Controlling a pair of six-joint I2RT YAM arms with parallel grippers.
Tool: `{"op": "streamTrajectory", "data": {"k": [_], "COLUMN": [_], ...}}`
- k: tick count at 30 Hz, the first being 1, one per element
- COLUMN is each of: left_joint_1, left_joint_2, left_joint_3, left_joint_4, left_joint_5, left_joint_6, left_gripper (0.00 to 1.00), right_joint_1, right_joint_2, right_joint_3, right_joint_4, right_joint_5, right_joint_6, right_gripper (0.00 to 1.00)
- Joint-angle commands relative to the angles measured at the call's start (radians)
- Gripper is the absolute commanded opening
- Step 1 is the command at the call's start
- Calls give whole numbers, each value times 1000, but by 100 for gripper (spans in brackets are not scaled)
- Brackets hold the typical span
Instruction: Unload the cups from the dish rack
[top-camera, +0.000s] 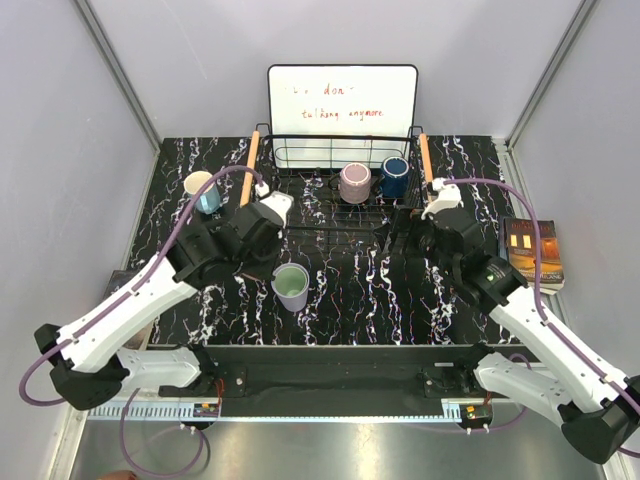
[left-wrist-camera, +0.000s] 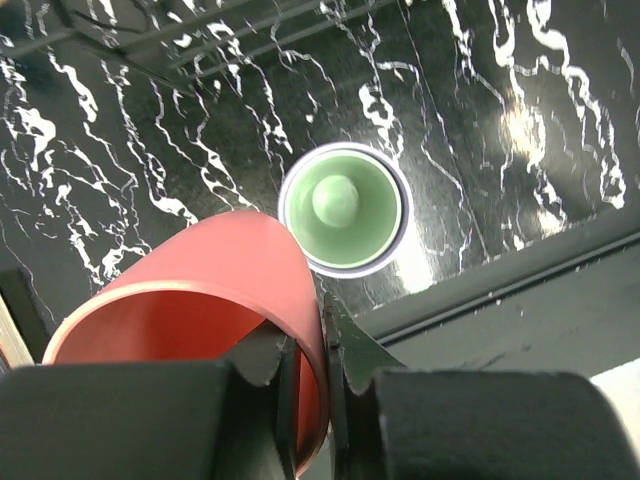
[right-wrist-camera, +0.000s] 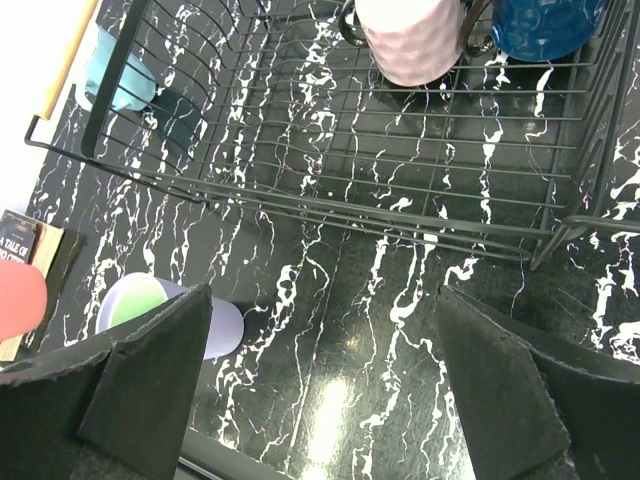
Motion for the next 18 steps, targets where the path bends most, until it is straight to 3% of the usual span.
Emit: {"op": "streamTrajectory", "data": {"k": [1, 18], "left_joint_1": [-30, -53], "left_joint_2": [31, 144], "left_joint_3": [24, -59], "left_joint_4": [7, 191], "left_joint_5": [44, 140], "left_joint_6": [28, 46], "left_gripper": [0, 0], "right_joint_1": [5, 5], "right_joint_2": [-7, 18], "right_joint_3": [-21, -61], "right_joint_4": [52, 83], "right_joint_5": [25, -4], "right_joint_6": [0, 3], "right_gripper": [100, 100]}}
